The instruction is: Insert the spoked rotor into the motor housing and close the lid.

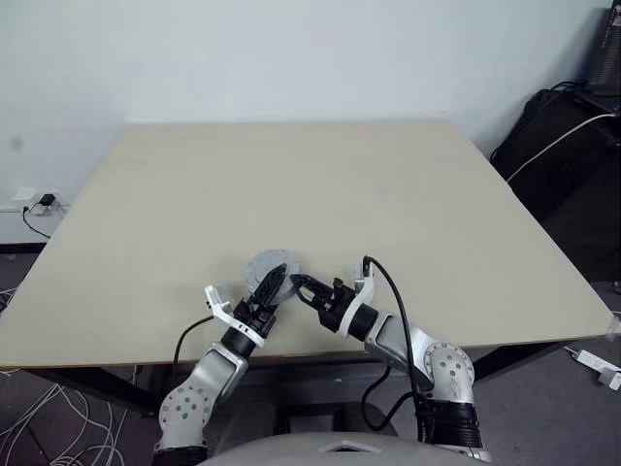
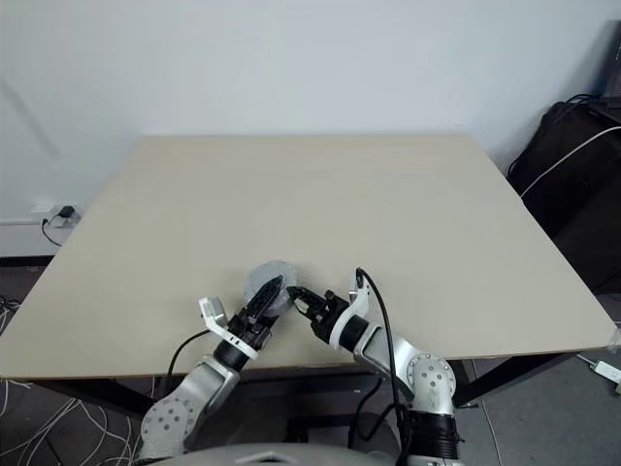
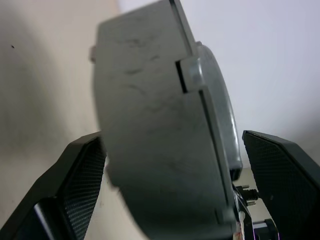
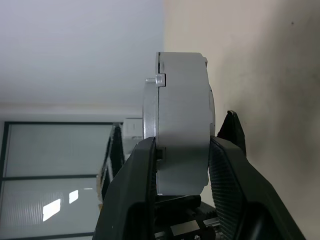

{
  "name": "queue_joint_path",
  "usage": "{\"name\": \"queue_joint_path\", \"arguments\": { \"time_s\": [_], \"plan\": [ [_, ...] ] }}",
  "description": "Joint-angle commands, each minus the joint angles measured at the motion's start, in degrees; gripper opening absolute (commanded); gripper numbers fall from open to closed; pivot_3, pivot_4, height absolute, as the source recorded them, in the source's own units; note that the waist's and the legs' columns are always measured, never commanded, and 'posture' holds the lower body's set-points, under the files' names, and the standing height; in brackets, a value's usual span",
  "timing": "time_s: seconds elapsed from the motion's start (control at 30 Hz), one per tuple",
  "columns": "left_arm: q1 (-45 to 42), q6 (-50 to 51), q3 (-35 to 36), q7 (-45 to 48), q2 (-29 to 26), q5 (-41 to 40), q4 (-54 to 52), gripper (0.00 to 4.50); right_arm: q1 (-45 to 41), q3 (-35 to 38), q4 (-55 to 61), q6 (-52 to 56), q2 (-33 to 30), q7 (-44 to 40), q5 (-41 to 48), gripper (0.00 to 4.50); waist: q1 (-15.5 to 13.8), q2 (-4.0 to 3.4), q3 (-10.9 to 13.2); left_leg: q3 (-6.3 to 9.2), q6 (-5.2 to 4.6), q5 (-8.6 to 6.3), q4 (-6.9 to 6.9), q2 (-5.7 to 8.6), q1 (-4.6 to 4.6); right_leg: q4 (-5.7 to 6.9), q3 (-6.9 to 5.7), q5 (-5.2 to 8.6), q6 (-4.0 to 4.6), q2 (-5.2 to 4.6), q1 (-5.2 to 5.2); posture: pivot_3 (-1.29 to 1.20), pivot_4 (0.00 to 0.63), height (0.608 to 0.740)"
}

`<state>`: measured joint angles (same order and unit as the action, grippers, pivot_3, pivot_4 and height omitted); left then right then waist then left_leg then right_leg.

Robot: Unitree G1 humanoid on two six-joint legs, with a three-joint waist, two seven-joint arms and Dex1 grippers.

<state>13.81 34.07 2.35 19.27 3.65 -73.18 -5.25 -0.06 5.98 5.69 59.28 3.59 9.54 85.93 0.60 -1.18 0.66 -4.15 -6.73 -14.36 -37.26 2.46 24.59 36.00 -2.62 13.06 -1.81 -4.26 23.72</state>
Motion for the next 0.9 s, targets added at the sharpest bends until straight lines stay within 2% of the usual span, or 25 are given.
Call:
{"name": "queue_joint_path", "arguments": {
  "time_s": [0.03,0.2,0.6,0.9],
  "plan": [
    [1.01,-1.73,-0.52,0.71,7.49,-1.8,-1.32,3.88,-0.89,-0.25,3.99,-0.56,0.09,-0.94,3.79,1.2,0.0,0.0,-0.02,0.0,0.0,0.0,-0.01,0.0,-0.01,0.0,0.01,0.0,0.0,0.01,-0.01,0.0,0.0,0.74],
    [1.8,-4.72,-0.48,0.71,7.79,-2.72,-2.14,2.28,-0.98,-0.17,3.81,-0.86,-0.51,-0.92,4.17,1.2,-0.02,0.0,-0.04,0.0,-0.02,-0.01,-0.05,0.0,-0.01,0.0,0.01,0.0,0.0,0.0,-0.03,0.0,0.0,0.74],
    [1.63,-8.98,-1.13,0.99,7.57,-3.73,-1.53,2.19,-1.25,-1.53,4.61,-2.37,-2.63,-2.81,2.69,1.2,-0.04,0.02,-0.09,0.0,-0.05,0.0,-0.15,-0.01,-0.04,0.03,0.01,-0.01,-0.01,0.04,-0.09,0.0,0.0,0.74],
    [-0.32,-10.93,-0.88,-0.56,6.34,-2.43,-0.16,2.07,1.57,-1.5,7.51,-3.82,-7.09,-3.46,-0.6,4.15,-0.37,0.11,-0.17,0.0,-0.11,-0.01,-0.28,-0.01,-0.05,0.05,0.02,-0.02,-0.04,0.05,-0.17,0.0,0.0,0.74]
  ]
}}
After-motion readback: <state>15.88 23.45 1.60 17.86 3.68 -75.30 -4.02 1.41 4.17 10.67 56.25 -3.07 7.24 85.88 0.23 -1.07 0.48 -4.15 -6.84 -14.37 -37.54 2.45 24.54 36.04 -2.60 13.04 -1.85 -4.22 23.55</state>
